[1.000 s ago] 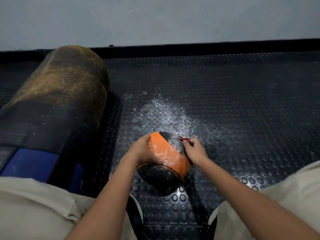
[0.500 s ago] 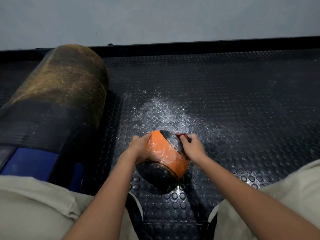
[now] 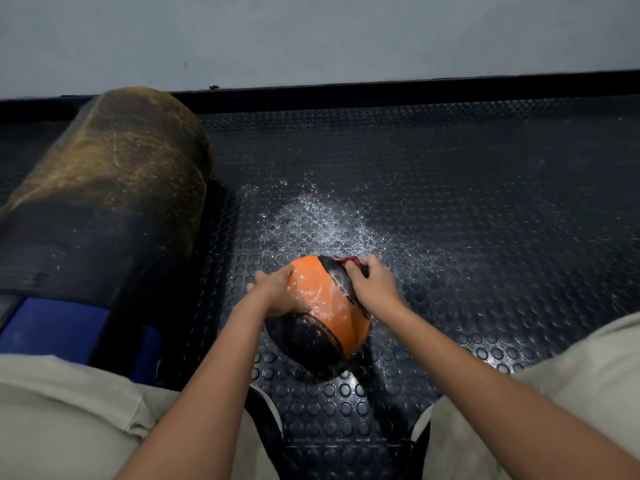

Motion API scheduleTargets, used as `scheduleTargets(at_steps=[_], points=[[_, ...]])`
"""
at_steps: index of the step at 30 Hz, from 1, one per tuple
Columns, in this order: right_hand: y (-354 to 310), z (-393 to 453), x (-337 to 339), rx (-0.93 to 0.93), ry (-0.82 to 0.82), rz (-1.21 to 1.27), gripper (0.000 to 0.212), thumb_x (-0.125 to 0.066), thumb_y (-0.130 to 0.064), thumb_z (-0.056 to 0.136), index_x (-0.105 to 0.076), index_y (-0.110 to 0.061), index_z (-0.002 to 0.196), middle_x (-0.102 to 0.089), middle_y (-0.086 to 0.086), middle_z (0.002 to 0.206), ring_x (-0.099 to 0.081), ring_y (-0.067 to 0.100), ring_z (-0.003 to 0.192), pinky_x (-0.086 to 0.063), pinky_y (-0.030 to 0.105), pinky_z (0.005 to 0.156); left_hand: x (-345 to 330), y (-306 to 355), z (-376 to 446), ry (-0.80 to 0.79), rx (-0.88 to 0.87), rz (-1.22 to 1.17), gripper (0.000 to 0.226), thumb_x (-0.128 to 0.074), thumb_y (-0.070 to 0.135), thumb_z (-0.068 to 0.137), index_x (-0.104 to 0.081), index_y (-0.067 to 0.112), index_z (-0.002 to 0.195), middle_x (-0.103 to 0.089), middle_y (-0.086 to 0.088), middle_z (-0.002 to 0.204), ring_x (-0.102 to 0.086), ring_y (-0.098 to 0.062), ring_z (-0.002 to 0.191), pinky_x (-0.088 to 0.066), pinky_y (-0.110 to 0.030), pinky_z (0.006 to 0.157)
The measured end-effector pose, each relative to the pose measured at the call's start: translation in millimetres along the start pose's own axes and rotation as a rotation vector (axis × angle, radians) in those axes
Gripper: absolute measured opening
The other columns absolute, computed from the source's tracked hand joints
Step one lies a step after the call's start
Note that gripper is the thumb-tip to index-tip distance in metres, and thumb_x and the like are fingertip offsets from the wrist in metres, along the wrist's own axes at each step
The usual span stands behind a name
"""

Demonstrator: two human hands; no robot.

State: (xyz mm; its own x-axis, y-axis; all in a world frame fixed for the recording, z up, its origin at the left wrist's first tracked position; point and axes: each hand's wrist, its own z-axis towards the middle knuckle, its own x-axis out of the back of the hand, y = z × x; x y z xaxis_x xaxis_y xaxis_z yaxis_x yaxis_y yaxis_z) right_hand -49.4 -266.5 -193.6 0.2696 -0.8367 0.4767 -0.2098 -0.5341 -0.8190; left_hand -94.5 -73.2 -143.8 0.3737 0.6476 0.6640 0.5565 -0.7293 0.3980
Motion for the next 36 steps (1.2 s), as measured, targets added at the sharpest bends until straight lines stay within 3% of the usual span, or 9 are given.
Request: scheduleTargets(at_steps=[3,7,9,13,16,22,28,32,36], points=[[1.7,2.5,-4.4,0.044,-0.015,-0.033,0.02,-0.047,-0.043,0.104,-0.052,-0.023,0.105,-0.062,0.001,0.091,-0.056,0.011,0.067,-0.039,0.022,0.052,1.2,-1.5,1.0,-0.019,-0.02,-0.011,0.104,-0.084,0.034,0.08,-0.017,0.039,0.159,-0.012,-0.019,0.161,-0.031,-0.043,0.143,-0.032,-0.053,0.118],[25.3,5.0,-0.7,-0.149,0.013,-0.037,0.027,-0.045,-0.04,0.106,-0.052,-0.015,0.113,-0.063,0.002,0.086,-0.056,0.015,0.066,-0.05,0.027,0.057,-0.2,0.1,0.5,-0.023,-0.088,-0.058,0.102,-0.082,0.032,0.08,-0.019,0.035,0.16,-0.02,-0.017,0.161,-0.043,-0.039,0.136,-0.047,-0.042,0.106],[25.9,6.0,0.5,-0.184,0.031,-0.011,0.028,-0.045,-0.042,0.106,-0.052,-0.016,0.112,-0.065,0.004,0.089,-0.057,0.017,0.069,-0.051,0.035,0.062,-1.9,3.1,1.5,-0.021,-0.091,-0.048,0.115,-0.087,0.046,0.07,-0.017,0.034,0.16,-0.023,-0.015,0.161,-0.042,-0.039,0.137,-0.047,-0.046,0.107],[3.0,0.7,-1.8,-0.014,0.06,-0.007,0.024,-0.047,-0.043,0.104,-0.055,-0.02,0.109,-0.062,0.0,0.089,-0.054,0.011,0.068,-0.039,0.024,0.056,-16.4,8.7,-3.5,0.065,-0.059,0.01,0.143,-0.087,0.071,0.048,-0.009,0.027,0.16,-0.023,-0.016,0.157,-0.034,-0.042,0.142,-0.039,-0.057,0.112],[0.9,-2.0,-4.7,0.062,0.024,-0.053,0.02,-0.048,-0.044,0.103,-0.053,-0.025,0.105,-0.061,0.001,0.094,-0.054,0.012,0.072,-0.038,0.025,0.057,-20.8,5.2,-4.3,0.131,-0.056,0.025,0.147,-0.09,0.069,0.043,-0.01,0.027,0.159,-0.026,-0.014,0.156,-0.036,-0.039,0.141,-0.041,-0.057,0.11],[26.6,0.2,2.3,-0.188,0.047,-0.008,0.023,-0.045,-0.037,0.106,-0.052,-0.015,0.108,-0.058,0.001,0.088,-0.05,0.011,0.069,-0.036,0.027,0.055,-20.7,8.9,-10.4,0.13,-0.097,0.048,0.15,-0.092,0.067,0.04,-0.011,0.028,0.16,-0.027,-0.011,0.16,-0.033,-0.035,0.144,-0.038,-0.055,0.114],[-3.3,-1.6,1.6,0.052,0.017,-0.044,0.024,-0.046,-0.043,0.105,-0.053,-0.021,0.105,-0.061,0.0,0.085,-0.052,0.011,0.064,-0.035,0.023,0.052,-15.4,10.1,-9.2,0.102,-0.062,0.007,0.143,-0.096,0.057,0.044,-0.013,0.04,0.159,-0.018,-0.01,0.16,-0.025,-0.04,0.145,-0.038,-0.061,0.111],[24.0,-0.1,0.6,-0.105,0.013,-0.05,0.023,-0.045,-0.039,0.106,-0.052,-0.017,0.108,-0.063,0.004,0.093,-0.054,0.012,0.067,-0.04,0.022,0.053,-15.9,13.9,-16.0,0.062,0.001,-0.011,0.13,-0.093,0.054,0.054,-0.011,0.055,0.155,-0.004,-0.016,0.161,-0.005,-0.048,0.147,-0.029,-0.066,0.112],[20.2,0.3,1.5,-0.142,0.026,-0.002,0.024,-0.046,-0.04,0.105,-0.052,-0.016,0.107,-0.06,0.003,0.087,-0.053,0.015,0.067,-0.042,0.027,0.057,-12.3,9.1,-12.9,0.051,-0.013,0.028,0.133,-0.094,0.052,0.053,-0.009,0.055,0.155,-0.006,-0.018,0.163,-0.011,-0.048,0.148,-0.03,-0.064,0.112]])
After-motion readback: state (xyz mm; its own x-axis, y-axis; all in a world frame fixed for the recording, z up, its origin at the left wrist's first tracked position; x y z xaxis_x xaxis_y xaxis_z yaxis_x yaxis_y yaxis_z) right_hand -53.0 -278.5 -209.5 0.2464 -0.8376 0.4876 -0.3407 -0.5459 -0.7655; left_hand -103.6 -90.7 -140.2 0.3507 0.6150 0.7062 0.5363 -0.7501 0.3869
